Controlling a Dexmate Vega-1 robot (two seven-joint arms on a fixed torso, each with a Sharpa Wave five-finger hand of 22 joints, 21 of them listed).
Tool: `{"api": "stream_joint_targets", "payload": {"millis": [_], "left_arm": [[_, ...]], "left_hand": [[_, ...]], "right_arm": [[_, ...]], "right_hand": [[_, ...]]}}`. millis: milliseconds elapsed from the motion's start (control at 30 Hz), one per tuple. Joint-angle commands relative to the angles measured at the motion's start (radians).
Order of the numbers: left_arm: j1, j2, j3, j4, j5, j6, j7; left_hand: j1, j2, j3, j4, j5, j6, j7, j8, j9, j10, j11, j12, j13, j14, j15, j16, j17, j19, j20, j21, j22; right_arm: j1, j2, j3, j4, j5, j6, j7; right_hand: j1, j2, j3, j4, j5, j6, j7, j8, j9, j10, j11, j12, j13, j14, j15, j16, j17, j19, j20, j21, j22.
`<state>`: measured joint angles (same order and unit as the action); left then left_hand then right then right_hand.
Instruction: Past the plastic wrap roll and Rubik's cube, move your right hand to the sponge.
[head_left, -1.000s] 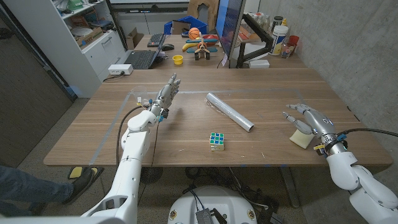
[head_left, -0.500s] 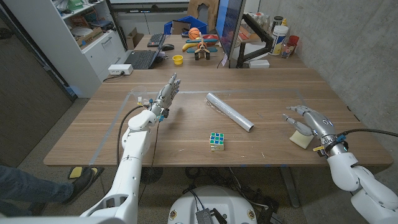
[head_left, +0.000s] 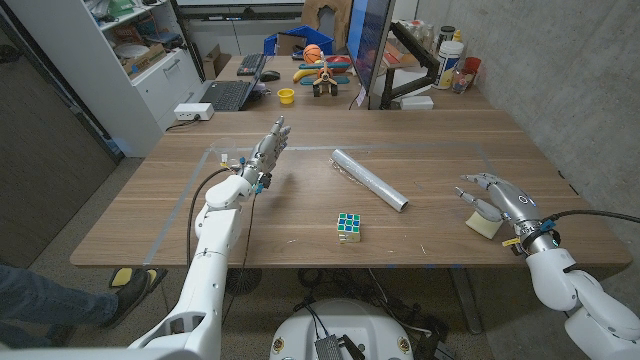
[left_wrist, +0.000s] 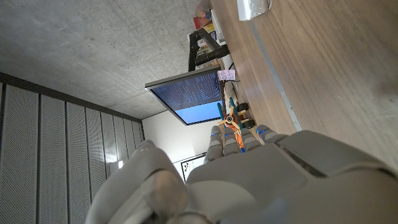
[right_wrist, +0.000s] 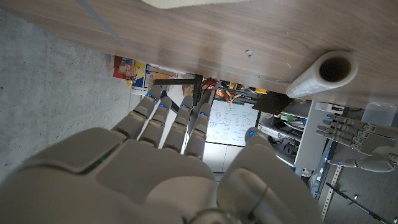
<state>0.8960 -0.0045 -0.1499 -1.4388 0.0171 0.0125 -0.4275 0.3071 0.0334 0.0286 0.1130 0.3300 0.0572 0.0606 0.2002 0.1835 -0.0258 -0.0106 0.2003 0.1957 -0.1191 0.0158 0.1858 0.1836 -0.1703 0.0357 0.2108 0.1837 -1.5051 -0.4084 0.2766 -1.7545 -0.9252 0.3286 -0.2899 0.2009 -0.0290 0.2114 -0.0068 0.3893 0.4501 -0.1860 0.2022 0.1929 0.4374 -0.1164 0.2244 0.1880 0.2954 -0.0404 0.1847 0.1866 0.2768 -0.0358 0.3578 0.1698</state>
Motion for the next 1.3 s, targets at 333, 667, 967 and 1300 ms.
{"api": "stream_joint_targets", "payload": {"millis": [333, 667, 967, 1300], "left_arm": [[0.000, 0.005, 0.001, -0.016, 0.004, 0.011, -0.004], [0.002, 0.006, 0.001, -0.019, 0.003, 0.014, -0.007], [0.005, 0.007, -0.002, -0.019, 0.000, 0.012, -0.009], [0.002, 0.010, -0.002, -0.017, 0.001, 0.015, -0.012]], "left_hand": [[0.007, 0.012, -0.008, 0.003, 0.003, 0.010, 0.000, 0.000, 0.005, -0.010, 0.000, 0.007, 0.000, -0.006, 0.000, 0.002, 0.003, -0.017, 0.003, -0.004, 0.004], [0.007, 0.013, -0.011, 0.003, 0.003, 0.009, 0.000, 0.000, 0.005, -0.010, -0.002, 0.007, 0.001, -0.008, 0.000, 0.002, 0.003, -0.019, 0.002, -0.005, 0.004], [0.007, 0.014, -0.013, 0.003, 0.003, 0.008, -0.001, 0.000, 0.005, -0.010, -0.003, 0.007, 0.001, -0.010, 0.000, 0.002, 0.003, -0.022, 0.003, -0.005, 0.004], [0.008, 0.015, -0.015, 0.003, 0.002, 0.009, 0.000, 0.000, 0.005, -0.013, -0.001, 0.006, 0.001, -0.011, 0.001, 0.002, 0.003, -0.026, 0.004, -0.006, 0.004]], "right_arm": [[-0.030, 0.007, -0.006, -0.019, -0.013, -0.046, -0.003], [-0.038, 0.006, -0.016, -0.025, -0.021, -0.060, 0.001], [-0.041, 0.001, -0.031, -0.018, -0.027, -0.067, 0.004], [-0.048, 0.008, -0.041, -0.018, -0.028, -0.085, -0.007]], "right_hand": [[0.005, 0.004, -0.001, -0.007, 0.008, 0.005, -0.010, 0.003, 0.002, -0.009, -0.005, -0.003, 0.005, -0.009, -0.055, -0.001, 0.000, -0.015, 0.001, -0.012, 0.006], [0.006, 0.004, -0.001, -0.009, 0.011, 0.011, -0.014, 0.005, 0.002, -0.011, -0.004, -0.003, 0.005, -0.012, -0.052, -0.001, 0.000, -0.018, 0.003, -0.018, 0.006], [0.008, 0.005, -0.001, -0.011, 0.013, 0.018, -0.015, 0.007, 0.002, -0.015, 0.000, -0.004, 0.005, -0.017, -0.047, -0.001, 0.000, -0.019, 0.006, -0.023, 0.007], [0.009, 0.005, -0.001, -0.012, 0.014, 0.022, -0.015, 0.008, 0.002, -0.015, 0.004, -0.004, 0.005, -0.017, -0.046, 0.000, 0.000, -0.020, 0.007, -0.028, 0.007]]}}
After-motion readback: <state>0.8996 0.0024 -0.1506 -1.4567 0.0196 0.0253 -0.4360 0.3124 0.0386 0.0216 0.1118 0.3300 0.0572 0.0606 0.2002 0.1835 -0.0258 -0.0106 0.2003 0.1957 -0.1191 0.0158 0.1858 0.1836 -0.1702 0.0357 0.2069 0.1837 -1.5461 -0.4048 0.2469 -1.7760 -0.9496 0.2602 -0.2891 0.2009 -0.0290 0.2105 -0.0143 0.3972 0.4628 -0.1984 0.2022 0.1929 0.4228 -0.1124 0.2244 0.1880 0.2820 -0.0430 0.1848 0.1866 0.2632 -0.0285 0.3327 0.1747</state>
